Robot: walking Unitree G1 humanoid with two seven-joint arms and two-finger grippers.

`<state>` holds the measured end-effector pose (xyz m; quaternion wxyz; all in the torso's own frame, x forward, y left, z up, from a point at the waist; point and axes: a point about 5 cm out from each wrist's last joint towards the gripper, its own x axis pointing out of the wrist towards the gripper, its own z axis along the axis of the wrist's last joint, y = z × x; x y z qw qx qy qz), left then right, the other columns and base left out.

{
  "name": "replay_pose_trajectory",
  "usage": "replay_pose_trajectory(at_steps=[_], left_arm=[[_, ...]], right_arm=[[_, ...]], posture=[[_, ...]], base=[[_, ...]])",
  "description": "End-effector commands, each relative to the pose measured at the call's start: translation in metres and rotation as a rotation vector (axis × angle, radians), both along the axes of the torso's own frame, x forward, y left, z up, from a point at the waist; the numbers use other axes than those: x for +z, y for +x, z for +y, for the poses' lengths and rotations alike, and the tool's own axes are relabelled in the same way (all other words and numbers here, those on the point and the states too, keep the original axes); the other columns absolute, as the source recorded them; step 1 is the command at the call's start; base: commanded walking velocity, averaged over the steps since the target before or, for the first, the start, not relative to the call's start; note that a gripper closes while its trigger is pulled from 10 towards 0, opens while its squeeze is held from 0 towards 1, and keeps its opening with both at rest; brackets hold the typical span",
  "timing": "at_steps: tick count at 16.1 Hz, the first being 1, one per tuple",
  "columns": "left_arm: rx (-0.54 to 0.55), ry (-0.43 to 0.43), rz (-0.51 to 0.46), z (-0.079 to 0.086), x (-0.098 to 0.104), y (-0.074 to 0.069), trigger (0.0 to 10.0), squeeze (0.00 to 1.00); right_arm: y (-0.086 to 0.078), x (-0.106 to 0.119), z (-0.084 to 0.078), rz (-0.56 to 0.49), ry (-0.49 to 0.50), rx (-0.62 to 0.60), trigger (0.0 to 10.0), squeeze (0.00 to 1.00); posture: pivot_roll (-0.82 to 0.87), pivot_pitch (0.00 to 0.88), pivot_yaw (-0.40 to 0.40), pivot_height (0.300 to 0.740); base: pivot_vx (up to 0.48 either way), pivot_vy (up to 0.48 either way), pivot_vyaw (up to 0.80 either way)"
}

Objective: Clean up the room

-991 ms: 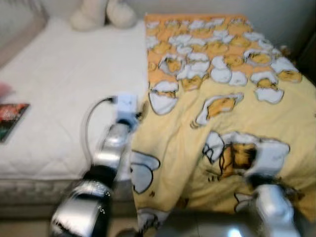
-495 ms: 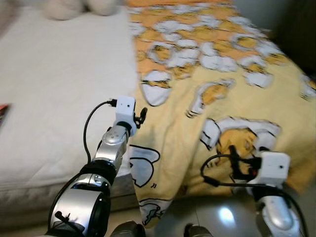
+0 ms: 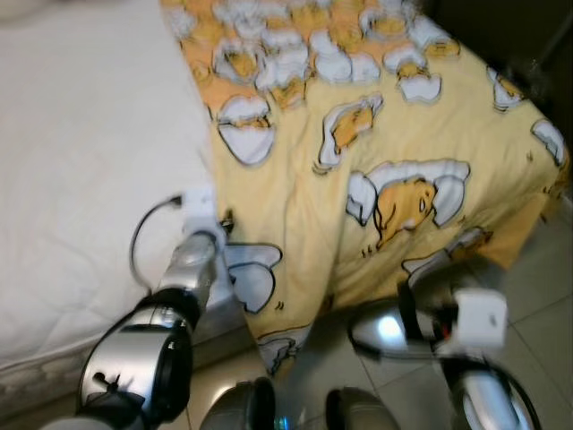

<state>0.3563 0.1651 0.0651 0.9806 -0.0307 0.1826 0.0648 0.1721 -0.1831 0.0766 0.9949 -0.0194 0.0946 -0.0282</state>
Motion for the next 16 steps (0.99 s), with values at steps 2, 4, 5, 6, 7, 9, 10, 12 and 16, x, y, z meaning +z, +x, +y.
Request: replay_pose_trajectory(at_steps=[2, 4, 5, 6, 7, 9, 10, 12, 16], left_arm=[[0.044, -0.012, 0.010, 0.005, -0.002, -0.002, 10.0, 0.00], [0.066, -0.181, -0.011, 0.001, -0.002, -0.001, 10.0, 0.00], [0.049, -0.245, -0.040, -0.004, 0.001, 0.001, 10.0, 0.00], [0.042, -0.255, -0.049, -0.005, 0.002, 0.002, 10.0, 0.00], [0.023, -0.249, -0.062, -0.008, 0.003, 0.002, 10.0, 0.00], [-0.015, -0.212, -0.070, -0.010, 0.001, 0.000, 10.0, 0.00], [-0.028, -0.207, -0.062, -0.011, -0.001, -0.001, 10.0, 0.00], [-0.035, -0.203, -0.046, -0.008, -0.004, -0.003, 0.0, 0.00], [0.095, -0.397, -0.035, 0.008, -0.011, -0.008, 0.0, 0.00]], right_arm=[[-0.009, 0.007, -0.002, 0.002, -0.020, 0.002, 10.0, 0.50], [-0.031, 0.006, -0.005, 0.051, -0.029, -0.012, 10.0, 0.50], [-0.035, 0.008, -0.005, 0.058, -0.028, -0.017, 10.0, 0.50], [-0.037, 0.008, -0.005, 0.059, -0.028, -0.019, 10.0, 0.50], [-0.039, 0.009, -0.005, 0.063, -0.028, -0.027, 10.0, 0.50], [-0.041, 0.009, -0.005, 0.071, -0.024, -0.034, 10.0, 0.51], [-0.042, 0.008, -0.004, 0.074, -0.021, -0.034, 10.0, 0.50], [-0.041, 0.008, -0.002, 0.081, -0.016, -0.026, 10.0, 0.50], [-0.043, 0.008, -0.003, 0.093, -0.017, -0.021, 10.0, 0.50]], posture=[[-0.23, 0.302, 0.003, 0.736], [-0.27, 0.336, -0.003, 0.736], [-0.28, 0.341, 0.001, 0.736], [-0.28, 0.341, 0.001, 0.736], [-0.28, 0.342, 0.008, 0.736], [-0.28, 0.342, 0.009, 0.736], [-0.27, 0.346, 0.009, 0.736], [-0.27, 0.355, 0.002, 0.736], [-0.28, 0.358, -0.003, 0.736]], base=[[0.000, 0.000, 0.00], [0.000, 0.000, 0.00], [0.000, 0.000, 0.00], [0.000, 0.000, 0.00], [0.000, 0.000, 0.00], [0.000, 0.000, 0.00], [0.000, 0.000, 0.00], [0.000, 0.000, 0.00], [0.000, 0.000, 0.00]])
